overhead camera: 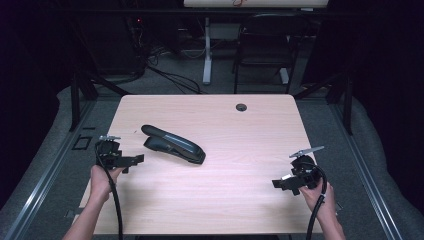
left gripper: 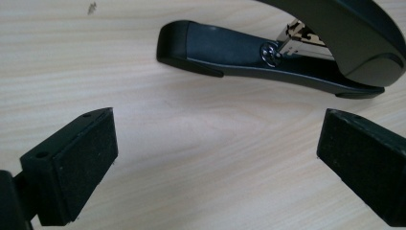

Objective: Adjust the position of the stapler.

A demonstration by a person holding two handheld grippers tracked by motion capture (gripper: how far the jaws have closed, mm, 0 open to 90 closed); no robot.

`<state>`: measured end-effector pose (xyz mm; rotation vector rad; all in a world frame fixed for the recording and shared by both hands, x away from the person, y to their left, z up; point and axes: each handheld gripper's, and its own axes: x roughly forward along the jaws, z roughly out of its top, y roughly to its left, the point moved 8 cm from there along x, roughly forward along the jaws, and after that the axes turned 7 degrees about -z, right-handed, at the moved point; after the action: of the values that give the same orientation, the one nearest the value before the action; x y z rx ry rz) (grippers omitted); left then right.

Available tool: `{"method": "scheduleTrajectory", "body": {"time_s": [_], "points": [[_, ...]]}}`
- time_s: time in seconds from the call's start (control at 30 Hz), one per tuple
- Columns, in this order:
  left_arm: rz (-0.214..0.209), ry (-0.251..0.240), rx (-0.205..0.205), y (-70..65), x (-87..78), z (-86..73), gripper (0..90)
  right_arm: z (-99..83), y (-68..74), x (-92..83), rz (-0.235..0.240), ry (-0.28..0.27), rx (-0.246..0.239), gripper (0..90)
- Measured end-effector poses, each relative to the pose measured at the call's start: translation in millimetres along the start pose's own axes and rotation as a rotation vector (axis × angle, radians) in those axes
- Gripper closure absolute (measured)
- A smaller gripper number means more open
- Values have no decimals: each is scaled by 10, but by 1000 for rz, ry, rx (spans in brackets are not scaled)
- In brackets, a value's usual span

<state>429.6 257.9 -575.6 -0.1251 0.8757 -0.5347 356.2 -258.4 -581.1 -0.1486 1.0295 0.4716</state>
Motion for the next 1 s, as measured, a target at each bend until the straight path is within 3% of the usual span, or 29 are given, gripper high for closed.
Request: {"method": "scheduleTrajectory", "body": {"time_s": [0.37, 0.57, 0.7, 0.73, 1.0], "points": [[-1, -38, 5, 72, 71, 203, 108, -24, 15, 26, 16, 20, -4, 28], [6, -50, 21, 105, 95, 293, 355, -40, 42, 41, 14, 39, -16, 28], [17, -58, 23, 118, 99, 327, 440, -51, 45, 50, 17, 51, -20, 28], [16, -62, 23, 128, 100, 346, 504, -55, 50, 52, 19, 55, -24, 29], [17, -102, 47, 138, 121, 412, 735, -60, 62, 65, 15, 62, -26, 32]]}}
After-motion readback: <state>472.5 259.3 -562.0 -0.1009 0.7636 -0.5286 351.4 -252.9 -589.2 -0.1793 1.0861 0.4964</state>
